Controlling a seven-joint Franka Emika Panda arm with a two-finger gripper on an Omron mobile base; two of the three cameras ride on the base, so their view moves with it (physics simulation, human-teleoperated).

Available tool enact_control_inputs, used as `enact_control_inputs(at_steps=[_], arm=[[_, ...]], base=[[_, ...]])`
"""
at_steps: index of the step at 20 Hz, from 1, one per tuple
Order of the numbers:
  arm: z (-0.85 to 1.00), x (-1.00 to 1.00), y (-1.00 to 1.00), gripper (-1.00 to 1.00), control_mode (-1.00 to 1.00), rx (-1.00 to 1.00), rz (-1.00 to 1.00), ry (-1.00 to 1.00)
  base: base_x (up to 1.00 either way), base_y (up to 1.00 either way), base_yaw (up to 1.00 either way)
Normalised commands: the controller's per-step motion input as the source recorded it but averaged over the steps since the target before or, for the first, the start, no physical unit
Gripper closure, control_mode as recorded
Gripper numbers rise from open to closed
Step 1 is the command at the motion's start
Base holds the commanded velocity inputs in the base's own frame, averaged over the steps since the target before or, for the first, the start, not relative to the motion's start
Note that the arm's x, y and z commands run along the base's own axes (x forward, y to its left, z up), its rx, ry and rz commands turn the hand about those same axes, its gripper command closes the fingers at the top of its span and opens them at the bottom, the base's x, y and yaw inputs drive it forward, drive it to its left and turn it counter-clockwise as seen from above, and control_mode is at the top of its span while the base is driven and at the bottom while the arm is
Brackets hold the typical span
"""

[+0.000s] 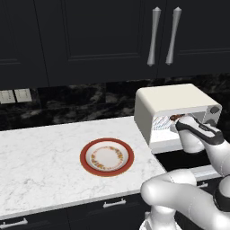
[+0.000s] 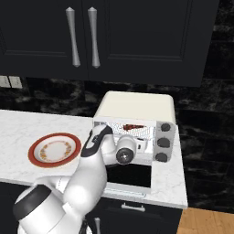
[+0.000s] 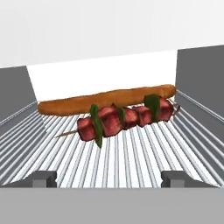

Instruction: Pick up the kebab skewer and baguette bread, and place them inside the toaster oven. Close the toaster oven door and start by setting the timer.

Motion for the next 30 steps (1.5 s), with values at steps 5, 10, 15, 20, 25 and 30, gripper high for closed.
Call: enact_control_inputs(at_steps=[5, 10, 15, 20, 25, 30], arm=[[0.0, 0.25, 0.0, -1.0, -1.0, 0.0, 0.0, 0.0], [0.0, -0.54, -0.11, -1.0, -1.0, 0.0, 0.03, 0.0], [0.08, -1.0, -0.4, -1.0, -1.0, 0.0, 0.03, 0.0], [0.05, -0.85, -0.53, -1.0, -1.0, 0.0, 0.08, 0.04], [-0.07, -0.44, -0.32, -1.0, -1.0, 0.0, 0.12, 0.03], [-0.35, -0.34, -0.19, -1.0, -1.0, 0.0, 0.15, 0.03]], base=[[0.0, 0.0, 0.0], [0.0, 0.0, 0.0], [0.0, 0.0, 0.0], [0.0, 0.0, 0.0], [0.0, 0.0, 0.0], [0.0, 0.0, 0.0]])
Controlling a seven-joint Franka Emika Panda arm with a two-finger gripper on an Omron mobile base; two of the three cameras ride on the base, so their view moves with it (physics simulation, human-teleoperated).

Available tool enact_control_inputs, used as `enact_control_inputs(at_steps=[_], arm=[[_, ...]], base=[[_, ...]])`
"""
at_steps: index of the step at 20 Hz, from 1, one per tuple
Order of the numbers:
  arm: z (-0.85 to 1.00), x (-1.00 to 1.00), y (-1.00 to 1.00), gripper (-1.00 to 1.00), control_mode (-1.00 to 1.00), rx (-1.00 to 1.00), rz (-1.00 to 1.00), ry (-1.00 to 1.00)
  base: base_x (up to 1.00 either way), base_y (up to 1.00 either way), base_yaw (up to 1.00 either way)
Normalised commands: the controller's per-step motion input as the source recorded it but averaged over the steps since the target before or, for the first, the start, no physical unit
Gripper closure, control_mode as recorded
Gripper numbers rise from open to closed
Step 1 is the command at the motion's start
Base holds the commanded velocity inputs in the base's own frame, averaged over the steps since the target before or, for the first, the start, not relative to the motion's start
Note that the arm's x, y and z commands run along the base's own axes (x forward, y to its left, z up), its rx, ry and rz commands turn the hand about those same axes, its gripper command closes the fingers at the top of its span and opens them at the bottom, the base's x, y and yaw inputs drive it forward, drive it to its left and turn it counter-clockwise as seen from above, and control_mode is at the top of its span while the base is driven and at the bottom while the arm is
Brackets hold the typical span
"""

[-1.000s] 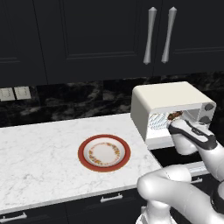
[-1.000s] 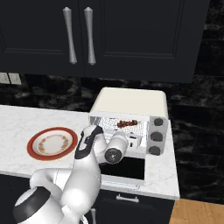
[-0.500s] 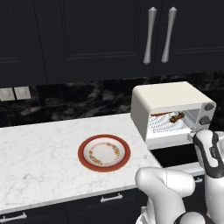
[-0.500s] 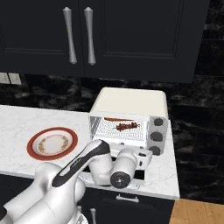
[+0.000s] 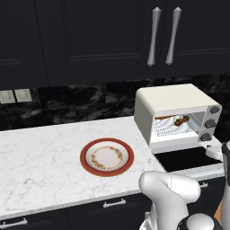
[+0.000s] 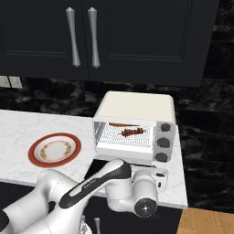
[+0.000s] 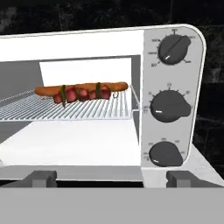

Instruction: Pick up the kebab skewer and baguette bread, and place them inside the toaster oven. Close the toaster oven door and start by setting the timer.

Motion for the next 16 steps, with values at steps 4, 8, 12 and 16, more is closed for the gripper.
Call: enact_control_inputs(at_steps=[4, 8, 12, 16], arm=[[-0.51, -0.47, -0.01, -1.0, -1.0, 0.0, 0.16, 0.14], [-0.48, -0.41, -0.03, -1.0, -1.0, 0.0, 0.14, 0.14], [-0.38, -0.29, -0.12, -1.0, -1.0, 0.0, 0.13, 0.12], [-0.28, -0.17, -0.17, -1.0, -1.0, 0.0, 0.13, 0.1]], base=[[0.0, 0.0, 0.0], [0.0, 0.0, 0.0], [0.0, 0.0, 0.0], [0.0, 0.0, 0.0]])
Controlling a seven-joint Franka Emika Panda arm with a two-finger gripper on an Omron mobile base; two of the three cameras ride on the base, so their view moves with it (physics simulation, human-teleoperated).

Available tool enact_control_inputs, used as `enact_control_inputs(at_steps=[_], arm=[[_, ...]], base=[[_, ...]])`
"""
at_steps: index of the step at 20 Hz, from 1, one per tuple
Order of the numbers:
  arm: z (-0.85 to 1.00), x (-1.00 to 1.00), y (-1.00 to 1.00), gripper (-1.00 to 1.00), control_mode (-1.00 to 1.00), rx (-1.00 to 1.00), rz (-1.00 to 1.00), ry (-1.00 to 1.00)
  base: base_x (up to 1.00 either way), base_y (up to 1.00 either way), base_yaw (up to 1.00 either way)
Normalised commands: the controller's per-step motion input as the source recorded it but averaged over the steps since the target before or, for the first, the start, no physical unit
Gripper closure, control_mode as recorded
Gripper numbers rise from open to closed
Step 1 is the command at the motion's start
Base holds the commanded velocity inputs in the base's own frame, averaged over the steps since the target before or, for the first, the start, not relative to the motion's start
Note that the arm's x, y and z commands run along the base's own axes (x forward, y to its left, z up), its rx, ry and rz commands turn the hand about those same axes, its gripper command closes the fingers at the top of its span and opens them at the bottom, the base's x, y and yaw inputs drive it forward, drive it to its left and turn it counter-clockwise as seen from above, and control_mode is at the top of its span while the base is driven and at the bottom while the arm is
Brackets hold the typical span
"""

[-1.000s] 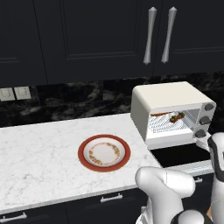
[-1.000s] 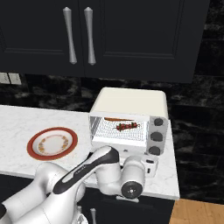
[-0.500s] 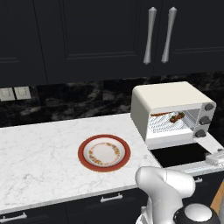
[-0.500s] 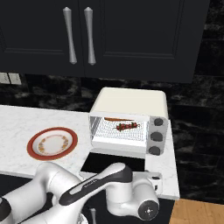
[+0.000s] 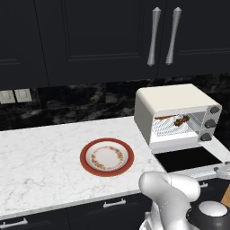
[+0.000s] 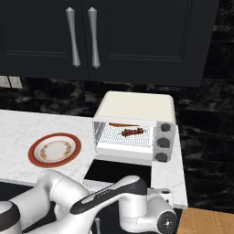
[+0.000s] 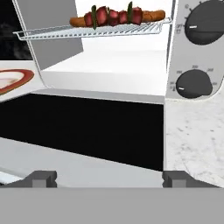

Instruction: Pick up the kebab skewer and baguette bread, and place them inside the toaster oven. Close the toaster oven door and start by setting the timer.

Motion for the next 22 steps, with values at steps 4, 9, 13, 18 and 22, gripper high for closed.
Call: enact_control_inputs(at_steps=[4, 9, 13, 18, 22], arm=[[-0.21, -0.04, -0.22, -1.0, -1.0, 0.0, 0.11, 0.04], [-0.33, -0.2, -0.29, -1.0, -1.0, 0.01, 0.07, 0.02], [-0.32, -0.22, -0.42, -1.0, -1.0, 0.05, 0.04, 0.0], [-0.22, 0.09, -0.17, -1.0, -1.0, 0.07, 0.0, 0.0], [-0.09, 0.31, -0.15, -1.0, -1.0, 0.14, 0.0, 0.0]], base=[[0.0, 0.0, 0.0], [0.0, 0.0, 0.0], [0.0, 0.0, 0.0], [0.0, 0.0, 0.0], [0.0, 0.0, 0.0]])
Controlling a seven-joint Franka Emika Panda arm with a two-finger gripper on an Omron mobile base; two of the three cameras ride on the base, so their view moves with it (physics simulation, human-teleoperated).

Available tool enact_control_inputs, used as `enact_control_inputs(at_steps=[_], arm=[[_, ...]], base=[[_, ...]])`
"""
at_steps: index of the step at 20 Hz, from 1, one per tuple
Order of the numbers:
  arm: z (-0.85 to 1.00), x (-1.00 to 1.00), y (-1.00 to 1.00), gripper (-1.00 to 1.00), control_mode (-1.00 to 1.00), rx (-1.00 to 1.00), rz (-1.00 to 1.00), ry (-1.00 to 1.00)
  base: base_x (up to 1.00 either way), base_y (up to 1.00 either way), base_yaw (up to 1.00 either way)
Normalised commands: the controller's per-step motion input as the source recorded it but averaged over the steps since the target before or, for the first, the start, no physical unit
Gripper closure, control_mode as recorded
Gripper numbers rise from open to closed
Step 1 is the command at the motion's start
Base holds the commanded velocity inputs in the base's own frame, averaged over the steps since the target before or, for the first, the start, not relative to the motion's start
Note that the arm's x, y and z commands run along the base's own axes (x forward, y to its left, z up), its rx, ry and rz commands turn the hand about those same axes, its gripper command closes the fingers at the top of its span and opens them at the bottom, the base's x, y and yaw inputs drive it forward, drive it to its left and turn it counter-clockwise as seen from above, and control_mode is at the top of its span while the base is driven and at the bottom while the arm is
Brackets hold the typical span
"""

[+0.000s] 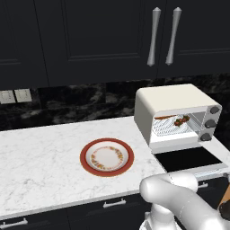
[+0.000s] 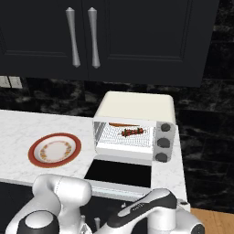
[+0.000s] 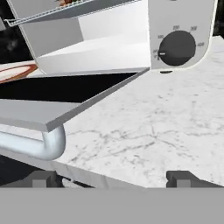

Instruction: Pick up the kebab skewer and baguette bread, and place them inside the toaster oven. Close the toaster oven door and start by setting the timer.

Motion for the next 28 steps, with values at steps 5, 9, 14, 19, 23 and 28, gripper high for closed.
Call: enact_control_inputs(at_steps=[5, 9, 14, 19, 23, 28], arm=[[-0.05, 0.27, -0.03, -1.0, -1.0, 0.14, 0.0, 0.0], [-0.06, 0.06, 0.0, -1.0, -1.0, 0.14, 0.0, 0.0], [0.0, 0.0, 0.06, -1.0, -1.0, 0.14, 0.0, -0.01], [-0.04, -0.08, 0.36, -1.0, -1.0, 0.02, 0.0, -0.08], [0.0, -0.06, 0.38, -1.0, -1.0, 0.01, 0.0, -0.09], [0.04, 0.0, 0.13, -1.0, -1.0, 0.06, -0.01, -0.06]], base=[[0.0, 0.0, 0.0], [0.0, 0.0, 0.0], [0.0, 0.0, 0.0], [0.0, 0.0, 0.0], [0.0, 0.0, 0.0], [0.0, 0.0, 0.0]])
